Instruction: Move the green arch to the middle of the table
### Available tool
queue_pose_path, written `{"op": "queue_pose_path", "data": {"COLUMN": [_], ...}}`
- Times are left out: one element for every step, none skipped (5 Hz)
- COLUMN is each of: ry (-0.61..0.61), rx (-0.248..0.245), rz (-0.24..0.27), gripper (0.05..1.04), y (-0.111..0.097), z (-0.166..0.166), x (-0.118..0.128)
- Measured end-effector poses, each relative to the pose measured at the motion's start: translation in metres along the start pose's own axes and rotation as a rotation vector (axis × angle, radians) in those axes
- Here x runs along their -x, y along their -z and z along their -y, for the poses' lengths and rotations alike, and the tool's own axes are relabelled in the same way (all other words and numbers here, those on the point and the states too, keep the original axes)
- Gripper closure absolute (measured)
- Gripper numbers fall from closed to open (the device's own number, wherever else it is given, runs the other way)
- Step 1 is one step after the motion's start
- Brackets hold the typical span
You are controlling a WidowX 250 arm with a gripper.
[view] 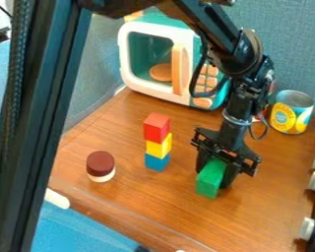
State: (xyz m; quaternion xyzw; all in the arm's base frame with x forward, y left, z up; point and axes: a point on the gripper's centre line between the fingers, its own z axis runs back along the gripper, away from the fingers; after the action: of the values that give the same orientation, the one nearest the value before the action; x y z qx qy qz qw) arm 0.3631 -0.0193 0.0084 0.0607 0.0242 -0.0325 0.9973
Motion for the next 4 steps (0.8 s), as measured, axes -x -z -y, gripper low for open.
{"op": "queue_pose_path", "data": {"ry": [0.007, 0.002, 0.003, 0.035], "rx": [0.001, 0.037, 0.061, 0.04], "rz": [-0.011, -0.017, 0.039, 0.058], "gripper": [0.112, 0.082, 0.082, 0.082], "y": [-0.001, -0.002, -0.029, -0.056], "z": [0.001, 0.006, 0.008, 0.014], "x": [0.001, 0.005, 0.004, 0.013]}}
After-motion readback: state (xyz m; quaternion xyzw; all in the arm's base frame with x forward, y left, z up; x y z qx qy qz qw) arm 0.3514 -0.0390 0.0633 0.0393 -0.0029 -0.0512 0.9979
